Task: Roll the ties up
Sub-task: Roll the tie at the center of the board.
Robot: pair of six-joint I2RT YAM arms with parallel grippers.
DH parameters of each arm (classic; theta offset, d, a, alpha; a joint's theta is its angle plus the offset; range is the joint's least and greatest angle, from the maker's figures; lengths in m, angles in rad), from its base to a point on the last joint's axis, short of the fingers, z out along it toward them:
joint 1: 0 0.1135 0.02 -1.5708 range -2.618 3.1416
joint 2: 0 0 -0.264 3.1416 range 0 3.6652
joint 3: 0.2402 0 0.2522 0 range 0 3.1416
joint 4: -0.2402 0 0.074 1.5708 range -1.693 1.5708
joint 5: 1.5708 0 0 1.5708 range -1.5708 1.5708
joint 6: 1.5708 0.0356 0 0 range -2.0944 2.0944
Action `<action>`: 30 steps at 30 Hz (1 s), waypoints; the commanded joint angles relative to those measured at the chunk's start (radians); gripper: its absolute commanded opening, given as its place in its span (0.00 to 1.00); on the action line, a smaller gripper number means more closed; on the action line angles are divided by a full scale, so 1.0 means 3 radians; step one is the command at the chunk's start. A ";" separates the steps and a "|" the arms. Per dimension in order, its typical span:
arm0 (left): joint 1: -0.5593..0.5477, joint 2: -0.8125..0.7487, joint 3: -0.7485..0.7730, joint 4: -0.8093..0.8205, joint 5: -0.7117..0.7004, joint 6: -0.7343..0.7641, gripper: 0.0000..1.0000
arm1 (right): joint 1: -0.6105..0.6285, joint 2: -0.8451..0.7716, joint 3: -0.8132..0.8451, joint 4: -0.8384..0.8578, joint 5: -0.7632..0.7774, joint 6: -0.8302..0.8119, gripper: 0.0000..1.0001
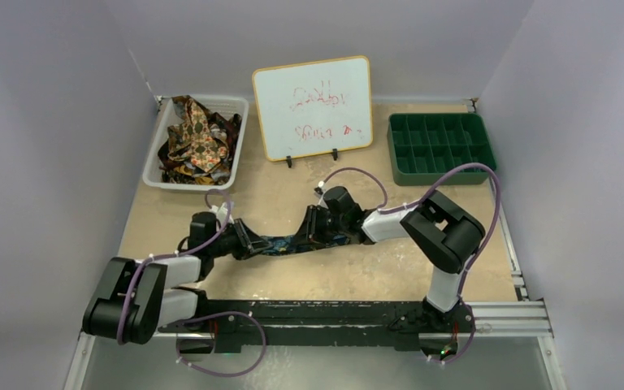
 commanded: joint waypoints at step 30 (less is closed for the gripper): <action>-0.0473 -0.0289 0.1836 -0.3046 -0.1695 0.1033 0.00 | 0.0020 -0.0258 0.0906 -0.1197 0.0793 -0.0756 0.40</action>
